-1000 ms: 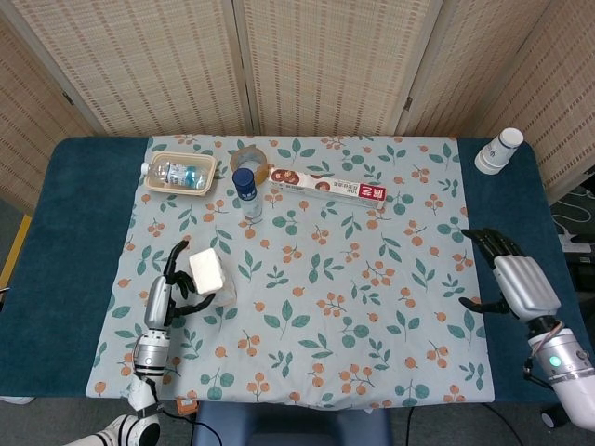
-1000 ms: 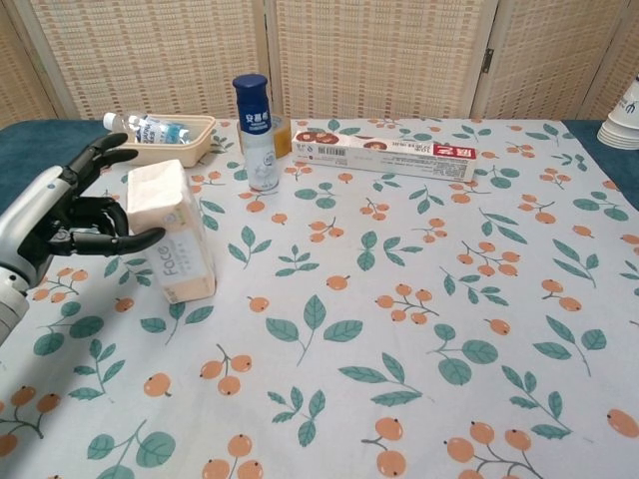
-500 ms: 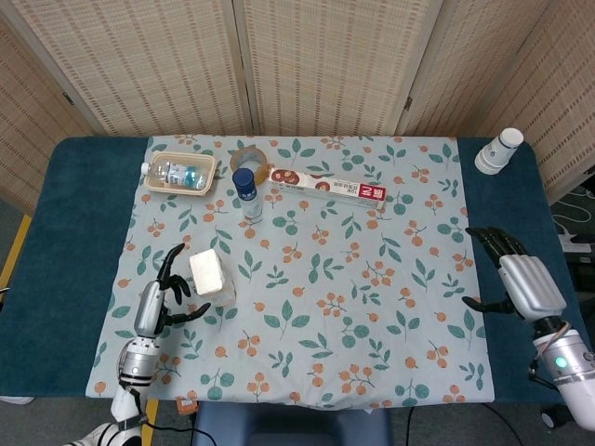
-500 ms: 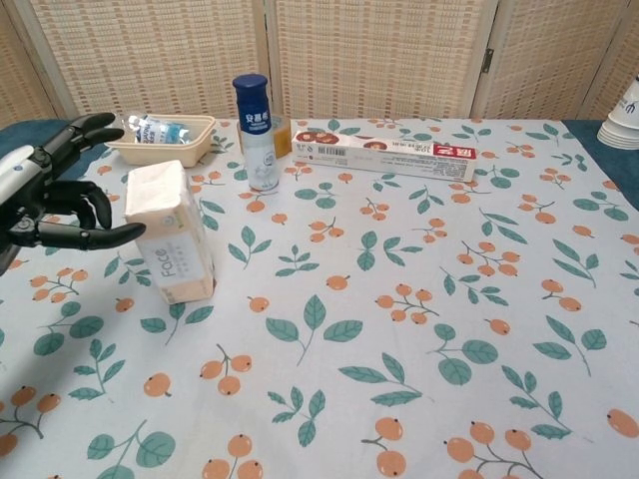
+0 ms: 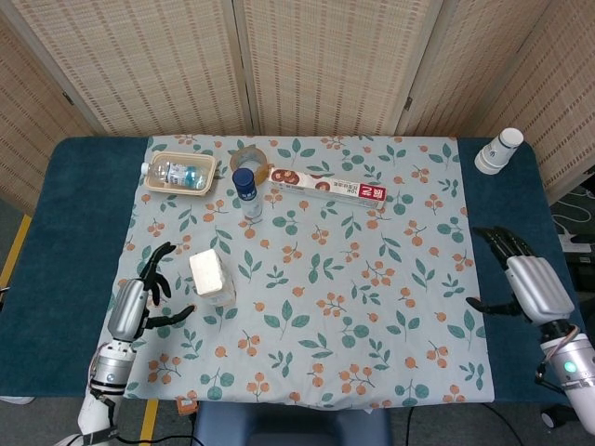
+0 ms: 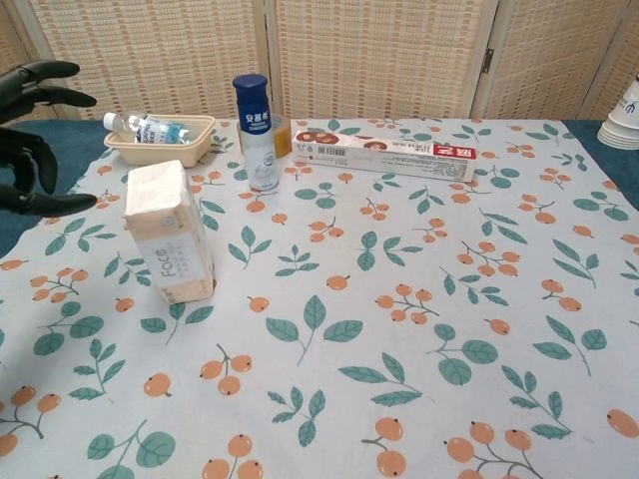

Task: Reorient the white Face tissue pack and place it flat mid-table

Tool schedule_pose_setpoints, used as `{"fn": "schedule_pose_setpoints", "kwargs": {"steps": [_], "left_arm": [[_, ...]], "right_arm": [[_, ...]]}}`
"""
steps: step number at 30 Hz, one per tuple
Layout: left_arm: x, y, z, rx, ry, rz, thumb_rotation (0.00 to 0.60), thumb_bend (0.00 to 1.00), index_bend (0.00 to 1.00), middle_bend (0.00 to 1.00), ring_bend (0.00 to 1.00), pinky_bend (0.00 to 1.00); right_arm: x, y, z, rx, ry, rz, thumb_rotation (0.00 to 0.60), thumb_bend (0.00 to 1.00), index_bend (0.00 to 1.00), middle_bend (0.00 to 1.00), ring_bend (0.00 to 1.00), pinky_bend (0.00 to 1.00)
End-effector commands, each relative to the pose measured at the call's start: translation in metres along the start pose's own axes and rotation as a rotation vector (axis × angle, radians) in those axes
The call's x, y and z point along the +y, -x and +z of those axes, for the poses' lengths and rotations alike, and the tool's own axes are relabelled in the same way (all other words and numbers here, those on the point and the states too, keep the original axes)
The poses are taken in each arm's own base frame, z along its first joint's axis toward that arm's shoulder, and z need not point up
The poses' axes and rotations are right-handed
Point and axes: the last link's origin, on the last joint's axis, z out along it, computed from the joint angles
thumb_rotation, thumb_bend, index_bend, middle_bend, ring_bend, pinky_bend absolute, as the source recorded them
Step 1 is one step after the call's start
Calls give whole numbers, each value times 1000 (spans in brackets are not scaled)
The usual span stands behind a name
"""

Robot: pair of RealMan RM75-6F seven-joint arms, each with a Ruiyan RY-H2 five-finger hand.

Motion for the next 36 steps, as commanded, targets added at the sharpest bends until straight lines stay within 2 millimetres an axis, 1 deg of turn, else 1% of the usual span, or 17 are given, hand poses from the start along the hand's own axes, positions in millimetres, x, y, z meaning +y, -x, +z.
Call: {"fn": "schedule_pose_setpoints", "kwargs": {"steps": [1, 3, 8, 13, 17, 23, 27, 32, 36], "left_arm": [[14, -31, 7, -80, -86, 133, 600, 151, 32, 145, 594, 727], [21, -39, 9, -146, -125, 199, 600, 152, 51, 153, 594, 728], [39, -48, 17, -293, -173, 391, 600, 177, 34, 150, 588, 723], [61, -50, 29, -399, -207, 489, 600, 179, 62, 141, 583, 720], [76, -45, 42, -456, -236, 521, 600, 177, 57, 136, 582, 721], [97, -38, 57, -436, -214, 586, 600, 176, 47, 128, 582, 721], [105, -30, 63, -441, -200, 633, 600, 177, 53, 121, 581, 720], [115, -20, 71, -463, -190, 663, 600, 177, 34, 115, 579, 720], [119, -10, 77, -466, -182, 682, 600, 177, 40, 115, 579, 721]], "right_arm": [[1, -1, -1, 6, 0, 3, 600, 110, 111, 103, 46, 112], [2, -2, -1, 10, 2, 3, 600, 110, 111, 103, 46, 112], [2, -1, 0, 6, 4, -3, 600, 110, 111, 103, 46, 112], [2, -1, 1, 6, 10, -4, 600, 110, 112, 103, 46, 112], [3, -1, 1, 3, 11, -5, 600, 110, 111, 103, 46, 112], [5, -2, 3, 2, 19, 3, 600, 110, 112, 103, 46, 112], [6, -3, 3, 4, 20, 7, 600, 110, 112, 103, 46, 112], [6, -4, 2, 7, 18, 12, 600, 110, 112, 103, 46, 112], [7, -5, 2, 7, 16, 16, 600, 110, 112, 103, 46, 112]]}}
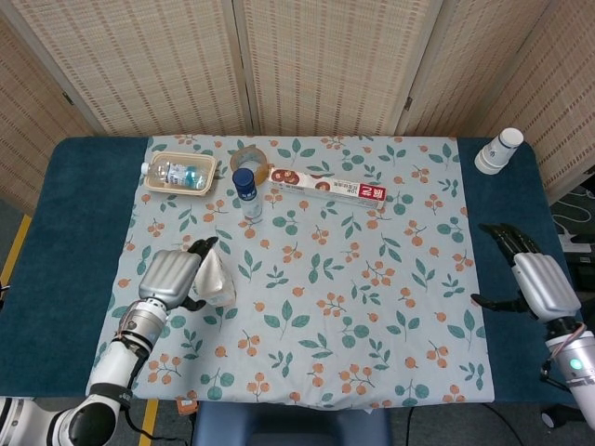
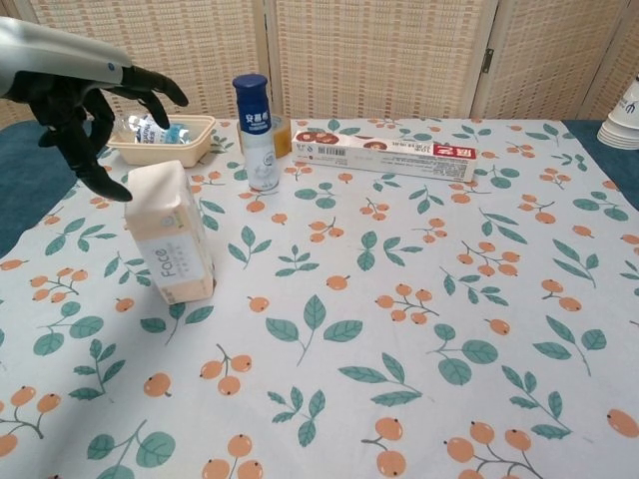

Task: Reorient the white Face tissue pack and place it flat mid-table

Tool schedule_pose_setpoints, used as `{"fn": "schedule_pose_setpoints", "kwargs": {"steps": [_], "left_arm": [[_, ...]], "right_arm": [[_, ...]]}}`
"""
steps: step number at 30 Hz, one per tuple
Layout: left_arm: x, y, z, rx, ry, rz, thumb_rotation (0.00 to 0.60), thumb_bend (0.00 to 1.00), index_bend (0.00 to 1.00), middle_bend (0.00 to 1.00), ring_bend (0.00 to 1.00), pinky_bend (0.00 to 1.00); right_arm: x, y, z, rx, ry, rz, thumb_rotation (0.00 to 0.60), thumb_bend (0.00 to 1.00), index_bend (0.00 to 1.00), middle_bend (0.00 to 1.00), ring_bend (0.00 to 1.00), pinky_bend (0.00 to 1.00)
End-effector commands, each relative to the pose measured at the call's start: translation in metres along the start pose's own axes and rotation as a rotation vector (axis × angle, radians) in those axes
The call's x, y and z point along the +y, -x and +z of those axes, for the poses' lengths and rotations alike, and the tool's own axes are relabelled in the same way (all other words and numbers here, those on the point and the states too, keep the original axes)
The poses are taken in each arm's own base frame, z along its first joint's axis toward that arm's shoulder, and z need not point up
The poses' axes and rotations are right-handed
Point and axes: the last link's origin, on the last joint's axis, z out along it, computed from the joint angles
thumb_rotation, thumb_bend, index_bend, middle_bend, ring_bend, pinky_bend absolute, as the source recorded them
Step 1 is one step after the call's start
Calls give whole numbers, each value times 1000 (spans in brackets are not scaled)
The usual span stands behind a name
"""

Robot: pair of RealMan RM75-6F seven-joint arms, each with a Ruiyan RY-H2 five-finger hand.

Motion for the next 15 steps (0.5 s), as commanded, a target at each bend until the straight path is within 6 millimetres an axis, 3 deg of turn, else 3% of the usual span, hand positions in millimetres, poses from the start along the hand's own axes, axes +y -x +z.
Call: {"fn": "schedule_pose_setpoints", "kwargs": {"steps": [1, 7, 15], "left_arm": [[6, 1, 7, 18, -5, 39, 600, 178, 42, 115, 579, 721], [15, 11, 19, 25, -18, 101, 600, 177, 66, 117, 579, 722], [9, 18, 24, -30, -38, 135, 600, 177, 67, 114, 579, 720]], "right_arm": [[0, 0, 0, -1, -1, 1, 600, 110, 112, 103, 46, 112], [1, -1, -1, 1, -3, 5, 600, 110, 112, 103, 46, 112], [1, 0, 1, -7, -3, 4, 600, 110, 111, 103, 46, 112]]}}
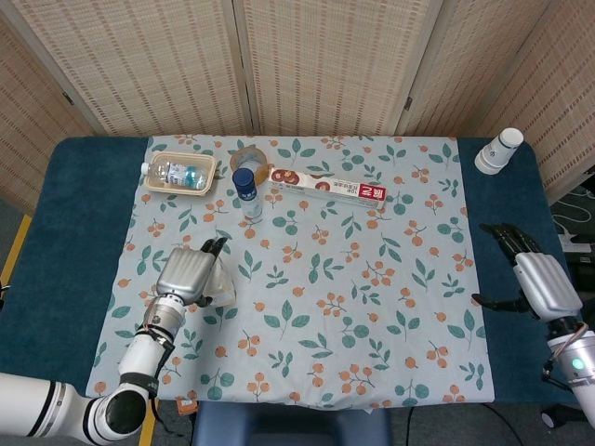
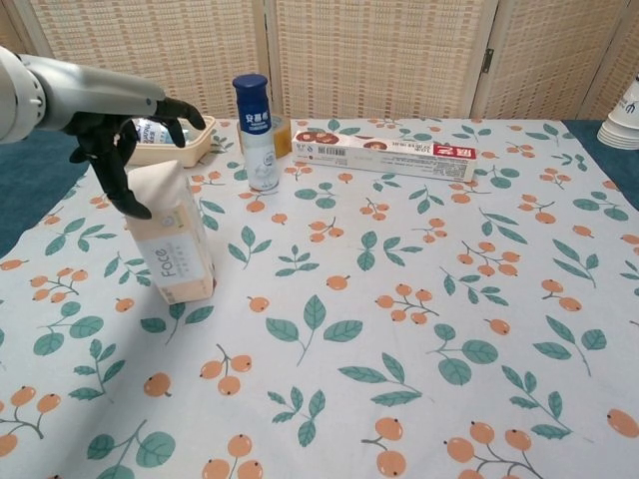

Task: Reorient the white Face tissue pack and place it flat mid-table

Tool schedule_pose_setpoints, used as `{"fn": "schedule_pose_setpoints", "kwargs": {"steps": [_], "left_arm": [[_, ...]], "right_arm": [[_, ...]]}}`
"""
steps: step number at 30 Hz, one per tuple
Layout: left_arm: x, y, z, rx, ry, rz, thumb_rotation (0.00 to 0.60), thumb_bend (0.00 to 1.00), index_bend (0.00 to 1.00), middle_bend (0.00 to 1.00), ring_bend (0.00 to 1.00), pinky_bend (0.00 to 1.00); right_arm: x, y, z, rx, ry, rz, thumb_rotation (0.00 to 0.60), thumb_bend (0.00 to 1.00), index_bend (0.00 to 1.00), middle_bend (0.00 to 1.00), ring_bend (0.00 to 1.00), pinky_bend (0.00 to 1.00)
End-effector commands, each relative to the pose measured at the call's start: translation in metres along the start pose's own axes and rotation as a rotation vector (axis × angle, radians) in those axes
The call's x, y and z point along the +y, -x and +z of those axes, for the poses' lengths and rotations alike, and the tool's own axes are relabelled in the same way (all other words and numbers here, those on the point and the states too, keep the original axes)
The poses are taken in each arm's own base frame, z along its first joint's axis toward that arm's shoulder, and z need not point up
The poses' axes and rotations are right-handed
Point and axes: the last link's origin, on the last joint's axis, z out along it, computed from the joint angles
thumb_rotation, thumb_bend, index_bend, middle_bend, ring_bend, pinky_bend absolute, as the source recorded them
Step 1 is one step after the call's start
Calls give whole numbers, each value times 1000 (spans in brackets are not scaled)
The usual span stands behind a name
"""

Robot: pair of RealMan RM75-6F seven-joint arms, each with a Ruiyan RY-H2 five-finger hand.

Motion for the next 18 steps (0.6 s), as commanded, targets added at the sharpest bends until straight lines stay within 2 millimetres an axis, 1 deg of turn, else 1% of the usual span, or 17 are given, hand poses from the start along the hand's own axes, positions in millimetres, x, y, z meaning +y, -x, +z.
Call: {"fn": "schedule_pose_setpoints", "kwargs": {"steps": [1, 6, 11, 18], "left_arm": [[-3, 1, 1, -9, -4, 13, 600, 177, 67, 113, 579, 720], [-2, 0, 1, -21, -4, -3, 600, 177, 58, 113, 579, 720], [0, 0, 3, -15, -9, -8, 600, 177, 1, 102, 579, 721], [3, 0, 6, -17, -17, 1, 600, 168, 3, 98, 579, 722]], "right_arm": [[0, 0, 0, -2, -1, -1, 600, 110, 111, 104, 46, 112], [-1, 1, 0, -3, -4, -2, 600, 111, 111, 108, 49, 112], [-1, 0, 0, -1, -4, -1, 600, 110, 111, 108, 49, 112], [-1, 0, 0, -2, -3, 0, 600, 110, 111, 108, 49, 112]]}}
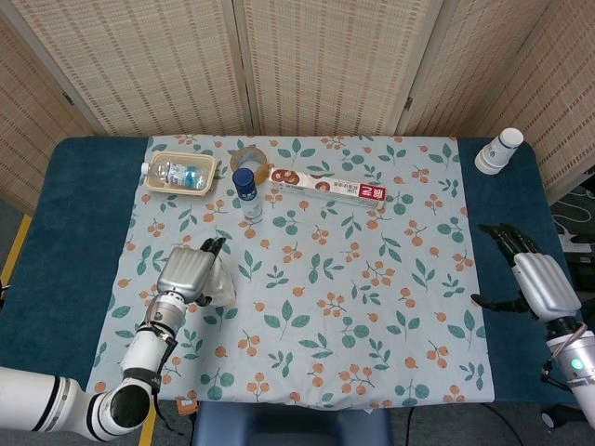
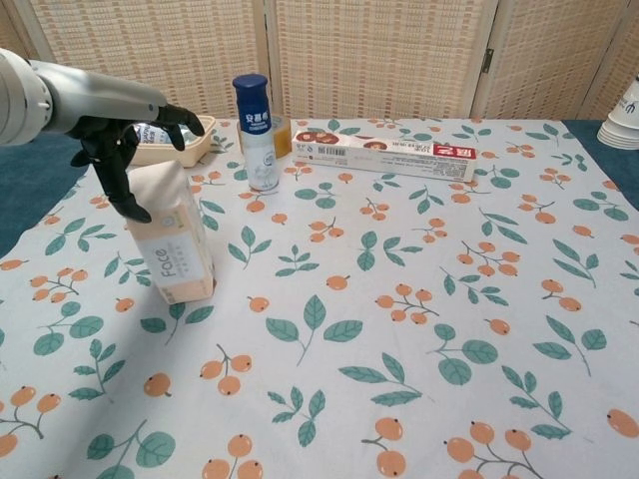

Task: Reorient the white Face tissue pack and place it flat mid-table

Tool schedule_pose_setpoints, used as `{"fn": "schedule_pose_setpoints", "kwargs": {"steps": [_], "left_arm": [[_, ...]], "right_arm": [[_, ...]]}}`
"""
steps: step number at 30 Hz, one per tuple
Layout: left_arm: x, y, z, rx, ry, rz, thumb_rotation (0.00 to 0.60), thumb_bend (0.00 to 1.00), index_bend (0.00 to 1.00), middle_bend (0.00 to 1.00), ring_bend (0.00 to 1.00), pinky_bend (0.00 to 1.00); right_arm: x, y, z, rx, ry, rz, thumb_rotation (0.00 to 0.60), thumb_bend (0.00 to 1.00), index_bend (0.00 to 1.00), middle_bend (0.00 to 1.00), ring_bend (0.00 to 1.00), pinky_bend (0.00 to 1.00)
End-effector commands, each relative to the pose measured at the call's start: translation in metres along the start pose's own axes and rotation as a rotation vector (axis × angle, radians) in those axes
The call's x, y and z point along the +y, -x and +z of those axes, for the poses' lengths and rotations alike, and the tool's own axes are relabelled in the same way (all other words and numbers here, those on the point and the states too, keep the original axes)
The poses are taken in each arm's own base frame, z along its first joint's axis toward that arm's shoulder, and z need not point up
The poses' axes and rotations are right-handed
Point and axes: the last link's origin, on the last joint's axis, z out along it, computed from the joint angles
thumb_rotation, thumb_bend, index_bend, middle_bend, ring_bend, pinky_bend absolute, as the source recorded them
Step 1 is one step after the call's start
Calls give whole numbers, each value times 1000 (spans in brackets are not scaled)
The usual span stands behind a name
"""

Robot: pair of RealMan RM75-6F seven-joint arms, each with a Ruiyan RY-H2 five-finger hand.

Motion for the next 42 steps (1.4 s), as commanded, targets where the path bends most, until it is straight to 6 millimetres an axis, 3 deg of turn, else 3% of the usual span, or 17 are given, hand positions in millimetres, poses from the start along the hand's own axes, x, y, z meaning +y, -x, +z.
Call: {"fn": "schedule_pose_setpoints", "kwargs": {"steps": [1, 26, 32, 42], "left_arm": [[1, 1, 1, -2, 0, 3, 600, 168, 5, 98, 579, 722], [-4, 19, 15, -45, -34, 47, 600, 167, 103, 110, 587, 736], [-3, 20, 16, -33, -26, 51, 600, 174, 186, 171, 609, 755], [0, 24, 19, -5, -16, 42, 600, 200, 337, 387, 692, 818]], "right_arm": [[0, 0, 0, 0, -1, 0, 600, 110, 112, 108, 49, 112], [1, 2, 2, -15, 10, -7, 600, 110, 112, 108, 49, 112], [1, 2, 3, -15, 12, -7, 600, 110, 112, 108, 49, 112], [1, 2, 4, -20, 13, -9, 600, 110, 112, 108, 49, 112]]}}
